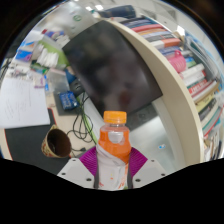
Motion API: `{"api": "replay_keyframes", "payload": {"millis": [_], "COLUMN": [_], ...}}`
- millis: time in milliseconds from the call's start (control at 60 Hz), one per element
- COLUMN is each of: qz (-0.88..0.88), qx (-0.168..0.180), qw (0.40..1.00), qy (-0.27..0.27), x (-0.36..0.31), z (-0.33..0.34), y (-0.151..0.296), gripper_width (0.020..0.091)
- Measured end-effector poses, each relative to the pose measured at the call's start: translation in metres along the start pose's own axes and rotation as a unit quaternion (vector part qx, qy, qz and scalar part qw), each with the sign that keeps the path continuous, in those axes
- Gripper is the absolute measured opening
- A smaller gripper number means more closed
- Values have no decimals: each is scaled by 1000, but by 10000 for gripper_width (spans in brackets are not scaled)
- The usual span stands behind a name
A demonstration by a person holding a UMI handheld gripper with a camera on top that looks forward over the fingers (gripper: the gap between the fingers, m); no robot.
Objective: Pour water
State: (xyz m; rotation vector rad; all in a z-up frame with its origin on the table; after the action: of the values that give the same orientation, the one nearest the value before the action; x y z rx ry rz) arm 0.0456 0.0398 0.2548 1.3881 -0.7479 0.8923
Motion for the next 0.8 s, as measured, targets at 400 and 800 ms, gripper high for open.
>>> {"api": "replay_keyframes", "payload": {"millis": [400, 800], "qz": [-454, -479], "qx": [-83, -82], "qw": [887, 873], "qy": [-18, -37], "x": [-28, -76], "z": [-23, -25], "y": [-88, -133], "gripper_width": [383, 402]}}
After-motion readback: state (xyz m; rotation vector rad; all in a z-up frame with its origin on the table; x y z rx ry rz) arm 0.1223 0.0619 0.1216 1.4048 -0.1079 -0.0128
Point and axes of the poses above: the point between the fingertips, and its own axes, seen from behind it with the camera up: x to the right, y up, z backward, against the way the camera looks, the point moved 9 cm from there along z, backward, against the way the camera looks, and after that the axes turned 13 degrees about -y, right-handed, at the moved point
